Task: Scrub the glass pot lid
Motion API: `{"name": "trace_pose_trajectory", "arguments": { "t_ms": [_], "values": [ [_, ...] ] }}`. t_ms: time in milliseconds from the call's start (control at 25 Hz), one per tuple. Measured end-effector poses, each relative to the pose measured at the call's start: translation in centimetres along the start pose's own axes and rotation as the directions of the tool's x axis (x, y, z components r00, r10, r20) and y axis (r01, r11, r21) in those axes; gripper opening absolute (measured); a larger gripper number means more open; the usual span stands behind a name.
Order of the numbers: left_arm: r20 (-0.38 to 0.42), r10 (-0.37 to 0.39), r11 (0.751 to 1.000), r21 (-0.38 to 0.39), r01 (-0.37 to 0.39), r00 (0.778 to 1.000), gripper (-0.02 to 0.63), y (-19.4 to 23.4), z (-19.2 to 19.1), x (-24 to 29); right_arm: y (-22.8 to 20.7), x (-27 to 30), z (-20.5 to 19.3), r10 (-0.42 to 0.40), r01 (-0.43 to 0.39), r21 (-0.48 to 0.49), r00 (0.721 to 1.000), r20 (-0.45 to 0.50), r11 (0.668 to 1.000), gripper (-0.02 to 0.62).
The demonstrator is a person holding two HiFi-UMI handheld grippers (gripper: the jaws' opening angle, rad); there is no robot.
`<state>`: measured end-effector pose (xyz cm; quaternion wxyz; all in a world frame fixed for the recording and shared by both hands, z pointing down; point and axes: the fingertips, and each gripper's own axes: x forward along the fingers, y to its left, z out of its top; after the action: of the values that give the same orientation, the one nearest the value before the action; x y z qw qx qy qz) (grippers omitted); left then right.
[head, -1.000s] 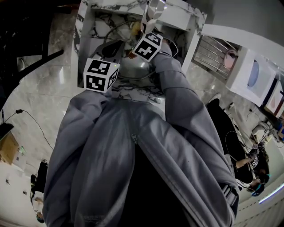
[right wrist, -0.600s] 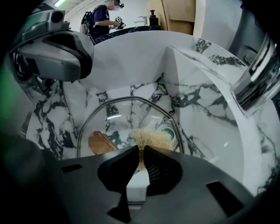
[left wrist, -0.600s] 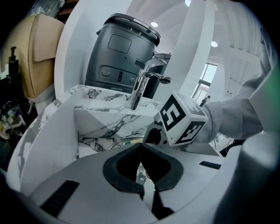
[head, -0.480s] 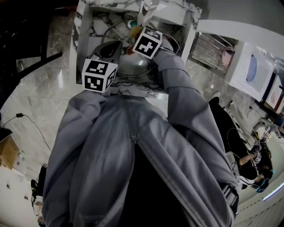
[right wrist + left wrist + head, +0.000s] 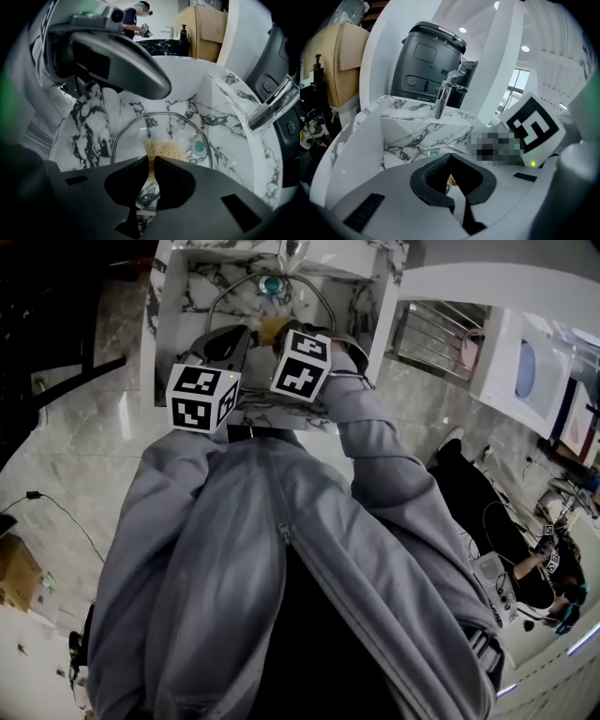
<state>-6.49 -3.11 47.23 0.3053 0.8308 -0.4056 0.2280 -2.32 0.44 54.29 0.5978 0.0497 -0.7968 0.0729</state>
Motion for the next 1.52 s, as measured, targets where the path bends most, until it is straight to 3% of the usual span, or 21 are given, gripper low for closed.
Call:
{"name": "trace_pose_trajectory", "arguments": {
  "t_ms": [200, 680, 920, 1080, 1240, 1400, 1520],
  "values": [
    [0.008, 0.006, 1.0, 0.006, -0.006, 1.0, 0.014, -0.6, -0.4, -0.8, 4.3, 1.3, -1.1, 0.046, -0.046, 0.007, 0.999, -0.004, 0.999, 0.054],
    [0.011, 0.014, 1.0, 0.025, -0.015, 1.0, 0.014, -0.8, -1.1, -1.8, 5.9, 5.6, -1.9, 0.093, -0.094, -0.026, 0.994, -0.055, 0.995, 0.054],
    [0.006, 0.003, 0.999, 0.032, -0.003, 1.0, 0.014, -1.3, -1.2, -1.8, 9.3, 6.0, -2.6, 0.294, -0.295, -0.002, 0.952, -0.082, 0.955, 0.055],
    [-0.001, -0.006, 0.999, 0.038, 0.006, 1.0, 0.014, -1.5, -1.3, -1.7, 10.3, 6.0, -2.9, 0.349, -0.35, 0.007, 0.933, -0.084, 0.937, 0.054],
    [-0.006, -0.014, 0.999, 0.043, 0.014, 1.0, 0.014, -1.7, -1.2, -1.4, 11.4, 5.8, -3.3, 0.446, -0.442, 0.062, 0.892, -0.077, 0.895, 0.054],
    [-0.015, -0.023, 0.999, 0.046, 0.024, 1.0, 0.014, -1.7, -1.1, -1.1, 11.7, 5.1, -3.1, 0.485, -0.482, 0.081, 0.874, -0.029, 0.873, 0.054],
    [-0.016, -0.034, 0.998, 0.047, 0.035, 0.999, 0.014, -1.9, -0.6, -0.5, 10.4, 3.6, -2.5, 0.461, -0.462, 0.124, 0.886, 0.042, 0.878, 0.054]
  ]
}}
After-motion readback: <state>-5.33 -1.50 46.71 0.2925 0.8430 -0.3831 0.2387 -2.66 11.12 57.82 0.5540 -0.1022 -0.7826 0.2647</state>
